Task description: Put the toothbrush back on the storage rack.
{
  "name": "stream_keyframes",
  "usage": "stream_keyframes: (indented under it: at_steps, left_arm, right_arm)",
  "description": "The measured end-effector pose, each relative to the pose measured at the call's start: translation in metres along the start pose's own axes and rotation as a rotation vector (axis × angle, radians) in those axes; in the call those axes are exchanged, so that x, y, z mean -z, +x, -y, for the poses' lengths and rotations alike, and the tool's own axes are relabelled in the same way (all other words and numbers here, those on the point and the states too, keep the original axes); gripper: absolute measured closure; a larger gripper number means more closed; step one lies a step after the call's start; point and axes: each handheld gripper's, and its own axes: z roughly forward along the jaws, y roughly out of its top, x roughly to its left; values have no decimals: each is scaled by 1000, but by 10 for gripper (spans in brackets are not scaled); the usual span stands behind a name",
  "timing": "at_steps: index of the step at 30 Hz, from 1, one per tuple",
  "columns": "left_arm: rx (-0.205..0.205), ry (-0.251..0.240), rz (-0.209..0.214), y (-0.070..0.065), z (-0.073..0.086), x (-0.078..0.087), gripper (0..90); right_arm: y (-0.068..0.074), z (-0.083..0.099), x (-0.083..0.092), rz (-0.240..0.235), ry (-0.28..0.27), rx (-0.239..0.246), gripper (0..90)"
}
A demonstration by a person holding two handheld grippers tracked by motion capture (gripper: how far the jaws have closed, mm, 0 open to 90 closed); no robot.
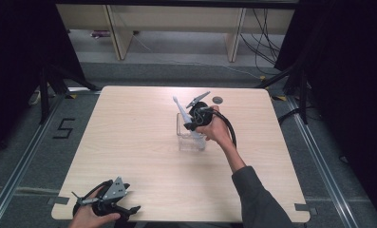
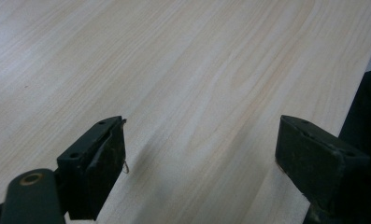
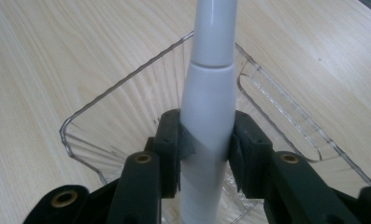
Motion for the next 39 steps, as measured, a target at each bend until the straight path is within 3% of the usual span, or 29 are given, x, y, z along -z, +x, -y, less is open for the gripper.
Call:
stream_keyframes:
  at_steps: [1,4,6,8,10,11,14,15,16,17,19,22,31,32,33,39]
  left_arm:
    - [1,2,-3,0,0,0,157]
    - [2,0,0,0,0,0,157]
    - [-4,11,0,1,0,1,157]
    - [-1,-1,1,0,0,0,157]
    - [-1,7,1,0,0,0,157]
    - [-1,2,-3,0,0,0,157]
    - [-1,1,-1,0,0,0,157]
    - [-3,2,-3,0,0,0,157]
    - [0,-1,0,0,0,0,157]
    - [-3,6,2,0,0,0,157]
    - [-5,9,4,0,0,1,157]
    - [-9,12,2,1,0,1,157]
    - [-1,2,0,-1,0,0,157]
    - [-1,2,0,-1,0,0,157]
    - [-2,1,0,-1,0,0,157]
    - [1,3,-1,0,1,-1,156]
  right_arm:
    - [-1,-2,-4,5,-8,20,670]
    - [1,-3,-3,-4,10,6,670]
    - [-2,-4,-5,-3,-5,43,670]
    - [-2,-5,-7,-5,-1,36,670]
    - [0,-6,-6,-5,33,-8,669]
    - [-2,-7,-8,-10,14,19,669]
    - [-2,-8,-10,-16,33,2,669]
    - [-3,-9,-11,-18,26,26,668]
    - [-1,-9,-11,-13,41,4,668]
    - [-3,-10,-12,-12,28,39,667]
    - [-1,-11,-14,-22,44,11,667]
    - [-1,-12,-16,-9,45,28,664]
    - [-1,-11,-1,-18,-11,2,573]
    - [1,-10,2,-8,-11,-22,565]
    - [0,-9,4,-12,-38,-23,541]
    - [-3,-4,12,-15,-86,22,505]
